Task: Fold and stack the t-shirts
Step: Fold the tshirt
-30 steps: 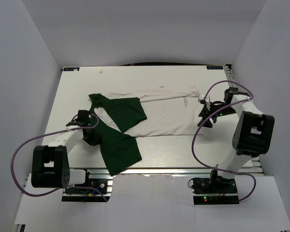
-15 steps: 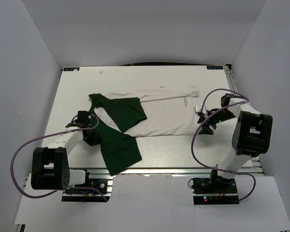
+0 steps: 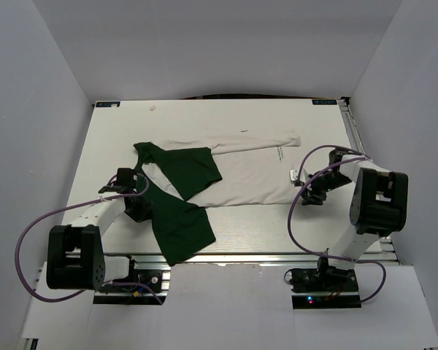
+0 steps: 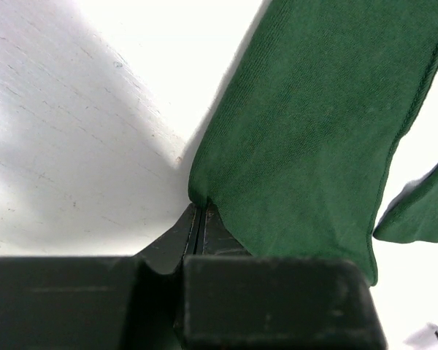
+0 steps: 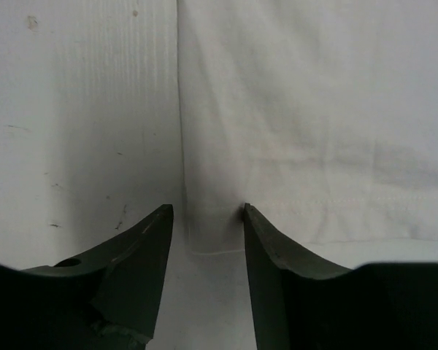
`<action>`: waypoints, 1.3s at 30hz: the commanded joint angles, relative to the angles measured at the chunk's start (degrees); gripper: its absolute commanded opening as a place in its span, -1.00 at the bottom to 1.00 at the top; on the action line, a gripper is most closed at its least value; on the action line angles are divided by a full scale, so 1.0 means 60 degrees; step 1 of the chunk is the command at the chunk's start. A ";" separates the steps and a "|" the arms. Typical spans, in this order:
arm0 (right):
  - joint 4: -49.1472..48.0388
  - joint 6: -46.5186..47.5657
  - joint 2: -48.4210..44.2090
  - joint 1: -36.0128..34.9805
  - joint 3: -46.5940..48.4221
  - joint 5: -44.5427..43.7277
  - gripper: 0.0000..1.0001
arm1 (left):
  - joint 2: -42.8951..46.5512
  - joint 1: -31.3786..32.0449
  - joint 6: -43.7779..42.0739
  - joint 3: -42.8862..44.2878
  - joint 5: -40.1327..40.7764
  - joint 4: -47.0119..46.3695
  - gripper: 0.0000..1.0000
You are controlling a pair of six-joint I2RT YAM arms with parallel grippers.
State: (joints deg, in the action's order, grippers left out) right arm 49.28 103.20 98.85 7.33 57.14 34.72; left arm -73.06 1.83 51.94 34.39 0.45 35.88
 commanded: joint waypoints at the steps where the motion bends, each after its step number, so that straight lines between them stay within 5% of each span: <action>1: -0.0725 -0.0250 -0.0141 -0.0109 -0.0324 -0.0308 -0.05 | 0.0325 -0.0040 0.0000 0.0098 -0.0045 0.0202 -1.00; 8: -0.1753 -0.0530 -0.0449 -0.0211 -0.0911 -0.0557 -1.00 | 0.0340 -0.0114 -0.0073 0.0478 -0.0075 0.0334 -1.00; 19: 0.2260 -0.0148 -0.0436 0.0740 0.2471 0.2164 -1.00 | 0.1175 -0.0290 -0.0556 0.2323 -0.0924 0.1329 -1.00; 39: -0.0988 -0.5640 0.1352 0.0843 0.5051 0.3486 -1.00 | -0.1240 -0.1461 -0.0878 0.5267 -0.2183 0.0656 -1.00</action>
State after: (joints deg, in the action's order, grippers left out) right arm 48.86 75.26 106.65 11.99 85.12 53.82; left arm -79.77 -6.22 47.99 61.54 -10.37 41.74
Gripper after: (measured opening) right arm 0.019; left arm 0.068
